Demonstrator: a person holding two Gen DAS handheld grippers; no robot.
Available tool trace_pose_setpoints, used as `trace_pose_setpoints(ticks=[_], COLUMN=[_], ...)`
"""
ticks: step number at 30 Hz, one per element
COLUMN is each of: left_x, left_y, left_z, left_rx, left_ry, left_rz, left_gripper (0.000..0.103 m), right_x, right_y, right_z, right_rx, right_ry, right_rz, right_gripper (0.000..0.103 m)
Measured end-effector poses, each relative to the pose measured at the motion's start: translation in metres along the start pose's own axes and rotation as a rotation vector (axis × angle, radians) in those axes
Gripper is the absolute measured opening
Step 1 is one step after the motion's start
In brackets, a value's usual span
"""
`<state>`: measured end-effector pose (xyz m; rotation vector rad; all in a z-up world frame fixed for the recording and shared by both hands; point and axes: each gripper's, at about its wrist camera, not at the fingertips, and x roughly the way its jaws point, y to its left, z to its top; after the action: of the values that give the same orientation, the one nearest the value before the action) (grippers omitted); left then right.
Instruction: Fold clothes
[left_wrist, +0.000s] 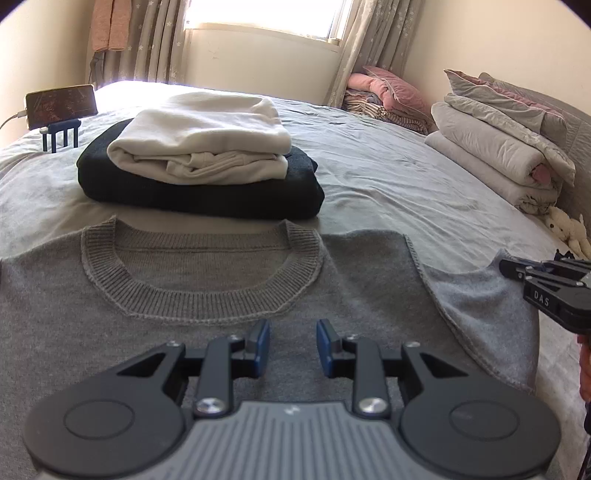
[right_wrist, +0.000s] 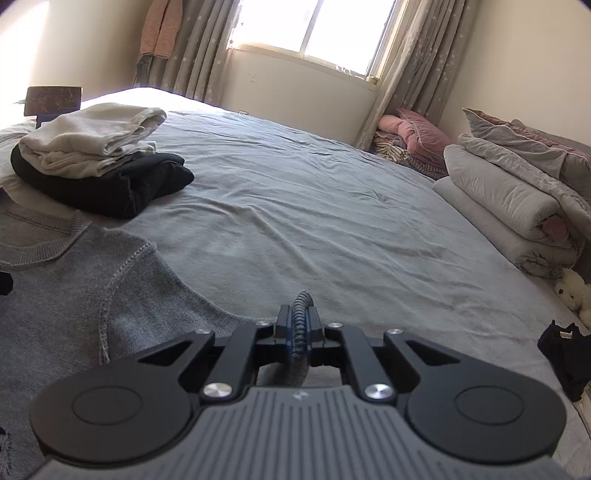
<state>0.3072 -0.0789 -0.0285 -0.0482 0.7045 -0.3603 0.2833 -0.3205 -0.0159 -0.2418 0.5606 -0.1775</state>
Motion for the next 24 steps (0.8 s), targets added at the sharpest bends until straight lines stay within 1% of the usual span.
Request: trace_pose_setpoints(ticks=[1, 3, 6, 8, 10, 12, 13, 14, 15, 17, 18, 20, 24], left_x=[0.004, 0.012, 0.025, 0.032, 0.040, 0.051, 0.058, 0.064, 0.070, 0.079, 0.082, 0.088, 0.076], left_y=[-0.005, -0.011, -0.018, -0.019, -0.019, -0.018, -0.017, -0.016, -0.014, -0.010, -0.007, -0.001, -0.001], left_z=[0.004, 0.012, 0.026, 0.035, 0.040, 0.041, 0.041, 0.041, 0.039, 0.039, 0.041, 0.050, 0.055], left_rx=[0.030, 0.075, 0.110, 0.118, 0.119, 0.118, 0.121, 0.125, 0.128, 0.122, 0.104, 0.053, -0.006], left_ry=[-0.001, -0.010, -0.039, -0.074, -0.088, -0.064, -0.041, -0.021, -0.019, -0.040, -0.051, -0.076, -0.107], left_rz=[0.016, 0.035, 0.045, 0.037, 0.009, -0.047, -0.063, -0.058, -0.049, -0.036, -0.025, 0.009, 0.044], left_gripper=[0.028, 0.028, 0.028, 0.028, 0.028, 0.016, 0.006, 0.004, 0.004, 0.004, 0.005, 0.005, 0.007], right_x=[0.006, 0.015, 0.022, 0.017, 0.011, 0.009, 0.009, 0.010, 0.011, 0.013, 0.015, 0.015, 0.015], right_y=[-0.007, -0.015, -0.016, -0.016, -0.020, -0.026, -0.028, -0.029, -0.030, -0.030, -0.029, -0.035, -0.047], right_z=[-0.003, -0.008, -0.012, -0.009, -0.006, -0.005, -0.005, -0.006, -0.006, -0.007, -0.008, -0.008, -0.009], right_rx=[0.014, 0.052, 0.040, 0.050, 0.077, 0.111, 0.125, 0.131, 0.137, 0.143, 0.143, 0.182, 0.260], right_ry=[0.007, 0.022, 0.038, 0.027, 0.011, 0.007, 0.010, 0.014, 0.018, 0.023, 0.023, 0.022, 0.020], right_rz=[-0.022, -0.014, -0.031, -0.025, -0.013, 0.006, 0.014, 0.017, 0.020, 0.021, 0.019, 0.049, 0.109], right_gripper=[0.008, 0.007, 0.007, 0.007, 0.007, 0.007, 0.007, 0.007, 0.007, 0.007, 0.007, 0.007, 0.007])
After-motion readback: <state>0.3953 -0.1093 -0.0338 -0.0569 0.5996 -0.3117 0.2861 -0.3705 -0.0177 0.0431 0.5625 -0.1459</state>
